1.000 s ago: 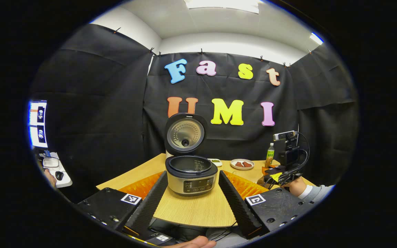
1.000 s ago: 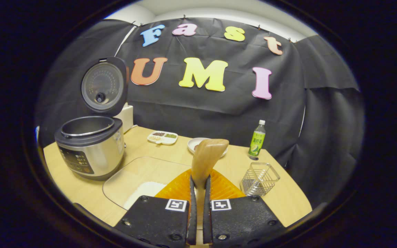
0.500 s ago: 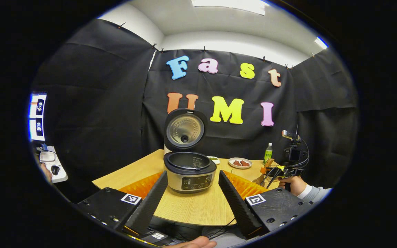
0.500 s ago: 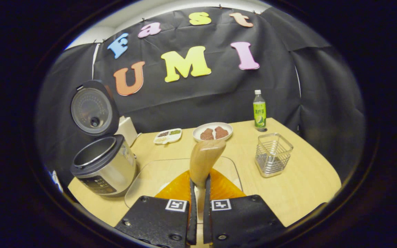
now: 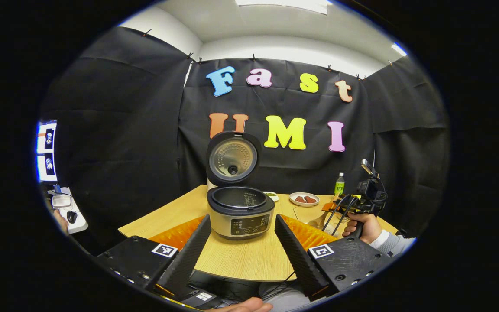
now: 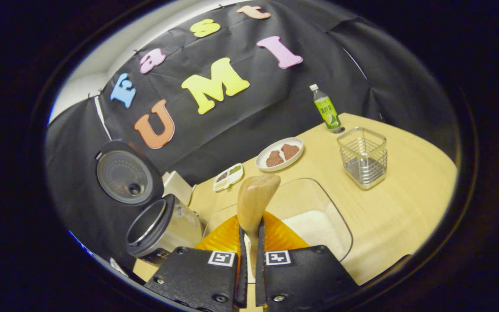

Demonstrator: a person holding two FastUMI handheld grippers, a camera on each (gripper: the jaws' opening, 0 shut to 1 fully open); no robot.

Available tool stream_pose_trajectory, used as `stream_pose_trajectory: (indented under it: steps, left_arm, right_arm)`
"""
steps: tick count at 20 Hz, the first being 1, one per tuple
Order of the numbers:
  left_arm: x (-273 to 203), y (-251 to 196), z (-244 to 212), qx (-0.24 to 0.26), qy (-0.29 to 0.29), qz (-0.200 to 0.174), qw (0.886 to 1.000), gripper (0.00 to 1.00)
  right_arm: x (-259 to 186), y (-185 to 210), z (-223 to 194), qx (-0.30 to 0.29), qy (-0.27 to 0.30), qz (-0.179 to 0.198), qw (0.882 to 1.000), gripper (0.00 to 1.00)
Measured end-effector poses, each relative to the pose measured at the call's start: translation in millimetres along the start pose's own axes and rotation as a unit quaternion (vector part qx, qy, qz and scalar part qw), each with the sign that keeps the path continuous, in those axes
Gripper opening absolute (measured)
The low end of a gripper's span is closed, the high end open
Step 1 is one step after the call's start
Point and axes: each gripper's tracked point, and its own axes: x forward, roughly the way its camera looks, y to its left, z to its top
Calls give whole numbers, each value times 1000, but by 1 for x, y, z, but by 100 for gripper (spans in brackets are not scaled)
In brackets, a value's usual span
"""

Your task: Close the left gripper, press the button to open the rice cooker; take a wooden spoon from the chopstick holder with the right hand, scoop a spoonful of rice and pour it into the rice cooker, then put the wooden spoon back into the chopstick holder.

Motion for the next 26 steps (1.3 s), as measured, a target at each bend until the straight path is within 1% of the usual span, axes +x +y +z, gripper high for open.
stream_pose_trajectory:
  steps: [3, 5, 6, 7, 10, 13, 15, 18, 20, 22, 25, 26]
  left_arm:
    - [1, 0, -1, -4, 0, -2, 1000, 95]
    - [2, 1, -7, -7, 5, -2, 1000, 95]
    - [3, 1, -9, -9, 9, -2, 1000, 95]
    - [4, 2, -9, -9, 12, -1, 1000, 95]
    - [8, 2, -12, -6, 13, 2, 1000, 95]
    - [9, 2, -13, 0, 15, 5, 1000, 95]
    - [9, 1, -13, 1, 15, 5, 1000, 95]
    - [11, 2, -16, 2, 18, 6, 1000, 95]
    - [11, 3, -15, 2, 18, 7, 1000, 95]
    - [11, 3, -16, 2, 18, 7, 1000, 95]
    - [12, 3, -15, 3, 16, 8, 1000, 95]
    - [12, 5, -16, 2, 15, 10, 1000, 95]
  right_arm:
    - [5, -6, 1, 78, 22, 8, 997, 13]
    - [7, -8, -2, 137, 44, 27, 989, 12]
    - [8, -3, 1, 171, 52, 46, 983, 12]
    - [7, -4, 4, 190, 57, 50, 979, 12]
    - [0, -8, 12, 233, 50, 54, 970, 12]
    - [-7, -12, 19, 289, 42, 69, 954, 12]
    - [-12, -19, 23, 318, 33, 66, 945, 12]
    - [-16, -33, 32, 343, 19, 57, 937, 12]
    - [-20, -39, 39, 360, 10, 61, 931, 12]
    - [-21, -42, 45, 386, 7, 75, 919, 12]
    - [-21, -48, 57, 449, -2, 93, 888, 12]
    - [-21, -49, 62, 464, -4, 98, 881, 12]
